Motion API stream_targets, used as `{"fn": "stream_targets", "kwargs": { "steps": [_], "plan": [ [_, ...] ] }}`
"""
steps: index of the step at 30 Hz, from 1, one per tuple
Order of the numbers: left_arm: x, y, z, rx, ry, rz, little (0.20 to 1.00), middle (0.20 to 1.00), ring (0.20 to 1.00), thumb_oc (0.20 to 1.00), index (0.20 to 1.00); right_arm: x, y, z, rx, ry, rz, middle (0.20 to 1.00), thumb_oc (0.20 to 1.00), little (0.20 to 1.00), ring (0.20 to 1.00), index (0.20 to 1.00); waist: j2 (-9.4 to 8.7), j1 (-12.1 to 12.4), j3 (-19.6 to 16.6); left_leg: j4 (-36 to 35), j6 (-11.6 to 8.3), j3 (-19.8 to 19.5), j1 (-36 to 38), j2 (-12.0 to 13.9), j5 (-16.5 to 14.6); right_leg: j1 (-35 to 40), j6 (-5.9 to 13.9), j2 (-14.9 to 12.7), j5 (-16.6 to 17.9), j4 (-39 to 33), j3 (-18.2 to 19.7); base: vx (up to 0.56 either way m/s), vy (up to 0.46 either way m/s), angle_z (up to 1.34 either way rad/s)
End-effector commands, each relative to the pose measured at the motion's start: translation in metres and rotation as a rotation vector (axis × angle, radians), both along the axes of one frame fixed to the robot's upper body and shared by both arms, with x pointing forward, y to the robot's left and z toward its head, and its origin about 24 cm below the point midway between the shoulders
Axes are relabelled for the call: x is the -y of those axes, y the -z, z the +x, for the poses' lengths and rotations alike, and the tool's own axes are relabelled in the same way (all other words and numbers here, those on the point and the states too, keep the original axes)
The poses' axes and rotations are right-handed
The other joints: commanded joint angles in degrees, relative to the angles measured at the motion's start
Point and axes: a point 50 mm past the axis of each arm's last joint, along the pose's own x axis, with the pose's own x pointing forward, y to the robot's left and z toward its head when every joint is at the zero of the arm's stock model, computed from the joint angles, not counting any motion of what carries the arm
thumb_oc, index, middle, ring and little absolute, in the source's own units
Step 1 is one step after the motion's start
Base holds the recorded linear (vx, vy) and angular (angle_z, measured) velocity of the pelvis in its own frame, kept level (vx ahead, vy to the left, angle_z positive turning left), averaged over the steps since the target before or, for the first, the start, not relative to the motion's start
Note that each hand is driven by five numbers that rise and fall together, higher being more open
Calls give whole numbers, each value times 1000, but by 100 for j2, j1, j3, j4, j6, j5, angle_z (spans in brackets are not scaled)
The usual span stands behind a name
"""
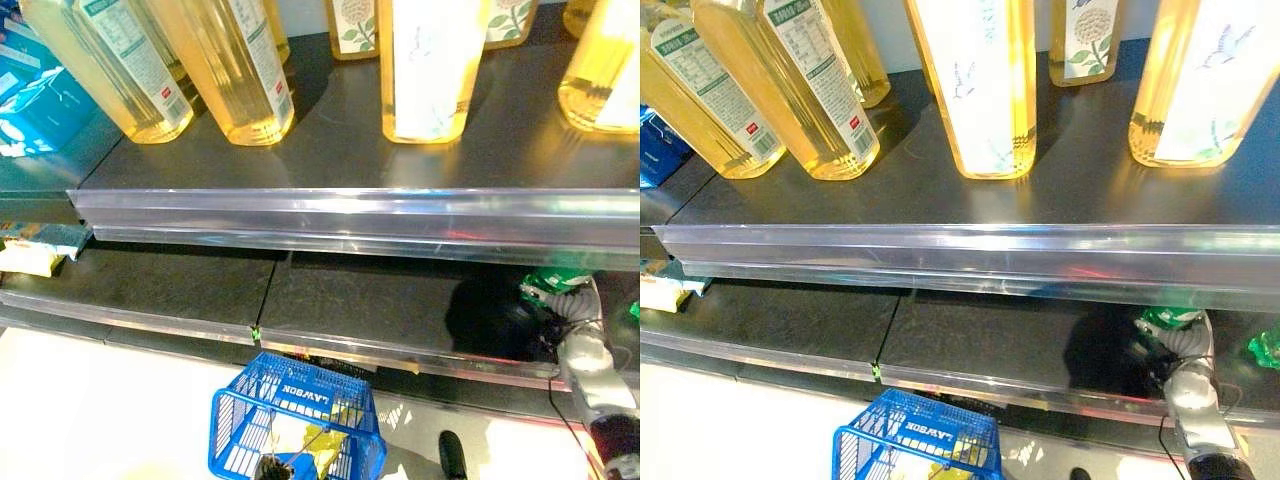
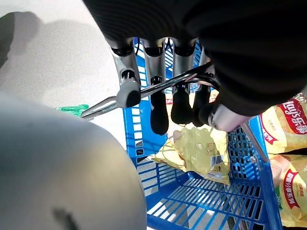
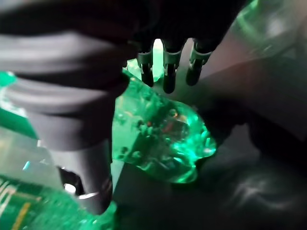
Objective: Pick up the snacks into the basket
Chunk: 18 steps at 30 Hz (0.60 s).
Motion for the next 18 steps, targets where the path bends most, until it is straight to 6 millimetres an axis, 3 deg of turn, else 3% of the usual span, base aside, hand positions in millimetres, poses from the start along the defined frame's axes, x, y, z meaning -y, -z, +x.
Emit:
{"fn": "stream_targets", "kwargs": {
  "steps": [1, 12, 18],
  "plan": [
    [-17, 6, -12, -61, 50, 107, 200, 200, 200, 200, 200, -1, -31, 6, 121, -28, -63, 1000, 1000, 1000, 1000, 1000, -300, 137, -190, 68, 178, -20, -175, -258, 36, -96, 9, 39, -192, 53, -152, 0, 0, 0],
    [-15, 8, -18, -65, 16, 85, 200, 200, 200, 200, 200, -3, -28, 7, 166, 15, 8, 1000, 1000, 1000, 1000, 1000, -98, 186, -177, 53, 205, -29, -180, -381, 6, -116, 45, -72, -177, 50, -157, 1, 13, 0],
    [-8, 11, -27, -81, 11, 68, 200, 200, 200, 200, 200, -25, -20, 22, 208, 9, 123, 1000, 1000, 1000, 1000, 1000, 130, 239, -243, 61, 242, -19, -140, -474, -40, -102, 76, -157, -176, 31, -110, 14, 36, 0]
  ]
}}
